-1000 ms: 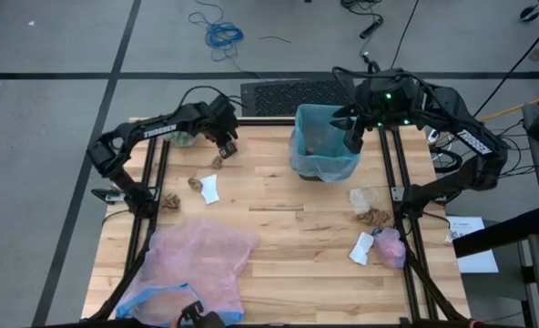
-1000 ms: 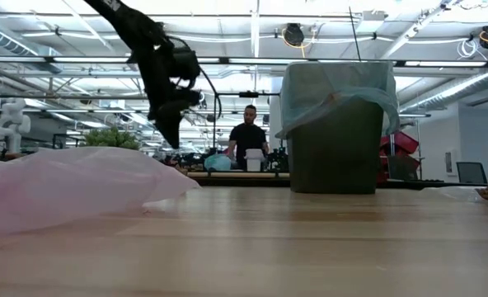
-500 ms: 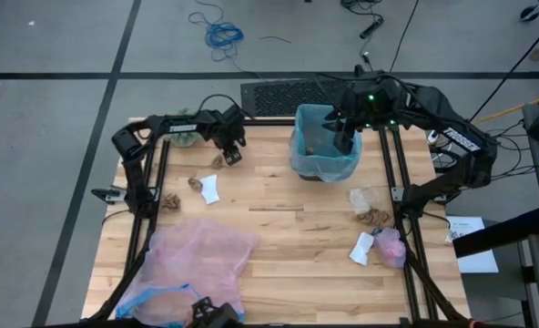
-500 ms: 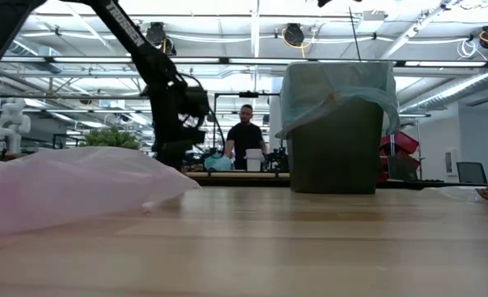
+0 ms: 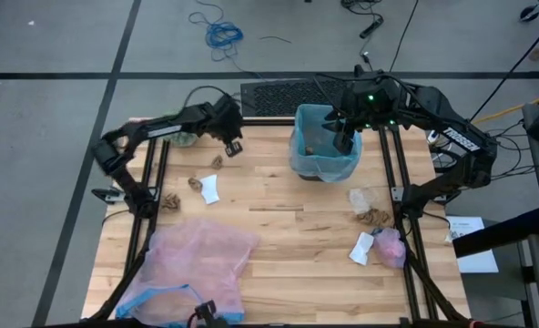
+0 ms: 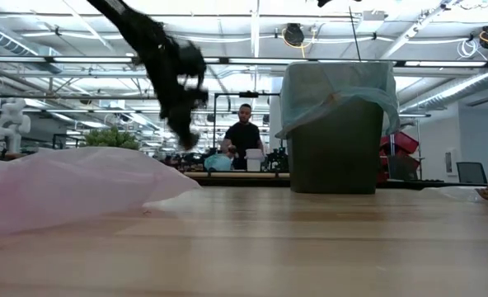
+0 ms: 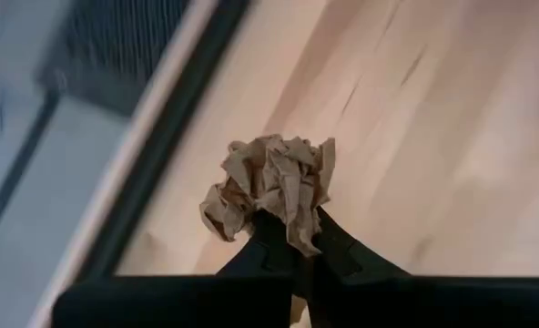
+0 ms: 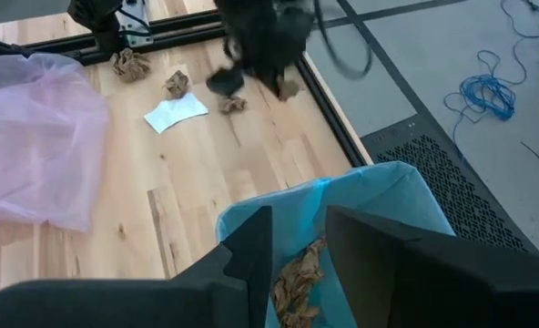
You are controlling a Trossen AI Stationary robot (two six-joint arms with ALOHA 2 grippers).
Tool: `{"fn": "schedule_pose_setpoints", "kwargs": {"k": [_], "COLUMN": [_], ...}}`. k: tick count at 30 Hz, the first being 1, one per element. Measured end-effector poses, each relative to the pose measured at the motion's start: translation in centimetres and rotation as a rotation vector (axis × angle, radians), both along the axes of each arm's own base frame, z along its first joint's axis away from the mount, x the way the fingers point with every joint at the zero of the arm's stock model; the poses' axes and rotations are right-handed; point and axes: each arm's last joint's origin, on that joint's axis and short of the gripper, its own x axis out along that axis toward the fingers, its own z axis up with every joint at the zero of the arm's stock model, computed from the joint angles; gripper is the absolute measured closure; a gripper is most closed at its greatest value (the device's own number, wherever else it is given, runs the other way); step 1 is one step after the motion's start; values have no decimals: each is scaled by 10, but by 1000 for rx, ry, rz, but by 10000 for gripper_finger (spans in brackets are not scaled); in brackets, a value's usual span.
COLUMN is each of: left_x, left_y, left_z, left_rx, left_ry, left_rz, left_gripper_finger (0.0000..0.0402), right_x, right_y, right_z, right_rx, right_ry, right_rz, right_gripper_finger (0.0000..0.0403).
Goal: Place trash/remove bag and relplace
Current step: Put the brown napkin into the trash bin
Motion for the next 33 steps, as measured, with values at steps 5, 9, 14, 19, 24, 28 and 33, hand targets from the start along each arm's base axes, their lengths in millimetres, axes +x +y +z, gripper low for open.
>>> {"fn": "schedule_pose_setpoints", "kwargs": {"k": [5, 9, 14, 19, 24, 28, 33], "left_x": [10, 33, 74, 112, 147, 171, 184], "left_y": [-19, -35, -50, -51, -42, -41, -49], "left_z": [74, 105, 125, 123, 108, 89, 79], "left_rx": [108, 144, 157, 162, 163, 144, 184], "left_ry": [-350, -475, -619, -619, -599, -569, -533], "left_rz": [-129, -248, -412, -471, -462, -476, -488], "left_gripper_finger": [396, 398, 398, 398, 396, 358, 284], "right_x": [0, 1, 1, 2, 2, 2, 2], "right_y": [0, 0, 0, -1, -1, -1, -1], "right_z": [0, 1, 2, 2, 3, 3, 3], "right_rx": [-6, -29, -45, -48, -49, -49, -49], "right_ry": [2, 2, -5, -14, -16, -17, -17], "right_rz": [5, 23, 33, 33, 33, 33, 33], "right_gripper_finger": [305, 305, 305, 305, 305, 305, 305]}}
